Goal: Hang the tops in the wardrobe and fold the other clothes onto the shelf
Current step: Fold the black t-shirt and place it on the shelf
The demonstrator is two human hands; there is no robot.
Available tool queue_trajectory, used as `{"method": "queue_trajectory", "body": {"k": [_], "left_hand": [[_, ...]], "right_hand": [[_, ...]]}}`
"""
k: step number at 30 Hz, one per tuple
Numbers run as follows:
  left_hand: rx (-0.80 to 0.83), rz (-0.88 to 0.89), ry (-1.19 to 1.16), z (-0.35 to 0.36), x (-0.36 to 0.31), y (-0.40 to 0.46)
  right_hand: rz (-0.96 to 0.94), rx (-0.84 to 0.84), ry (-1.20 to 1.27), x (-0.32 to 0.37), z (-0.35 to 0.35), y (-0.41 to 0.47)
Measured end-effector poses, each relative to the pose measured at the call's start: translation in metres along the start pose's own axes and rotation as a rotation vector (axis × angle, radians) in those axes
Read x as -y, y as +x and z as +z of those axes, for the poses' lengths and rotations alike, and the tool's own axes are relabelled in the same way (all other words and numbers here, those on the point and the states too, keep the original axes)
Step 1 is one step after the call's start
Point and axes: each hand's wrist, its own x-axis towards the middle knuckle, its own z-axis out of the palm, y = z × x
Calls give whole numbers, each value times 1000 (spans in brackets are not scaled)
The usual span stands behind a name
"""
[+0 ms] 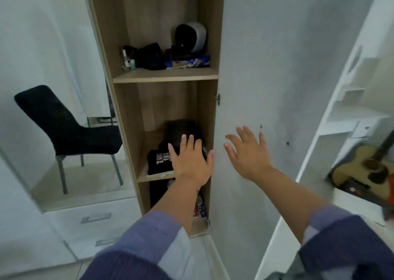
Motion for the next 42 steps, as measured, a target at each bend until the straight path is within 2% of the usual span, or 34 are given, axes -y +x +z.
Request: {"method": "queue_trajectory", "body": {"k": [3,7,9,10,12,14,17,21,27,32,39,42], "left_hand": [[-42,78,16,-25,-46,8],[-98,201,-37,-40,-107,8],[-132,280,-99,-45,-134,4],[-142,323,-131,-47,-147,2],[-141,410,-165,-49,-168,-2],[-142,466,-144,-48,-181,-4],[-146,452,-100,-42,-186,-5],[-201,423,-31,-35,-166,-9],[-297,388,67,-42,-94,-20],[-464,338,159,-62,-8,-29],[-571,221,238,-79,95,-16],[-585,167,331,-82,137,0]], "right_hand": [[15,-260,-58,-27,-58,-7],[83,-721,-89,-71,-109,-30],[159,-814,-15,-91,-120,-40],[182,-791,77,-96,-124,-44],[230,-620,299,-98,-128,-46],[300,-459,357,-96,-126,-43],[331,-488,366,-95,-121,-45],[166,-577,466,-87,-113,-50],[-110,-600,359,-41,-86,-47],[-304,-515,350,12,-60,-13],[-257,-299,246,87,-18,48],[-288,-281,178,119,-6,75]]}}
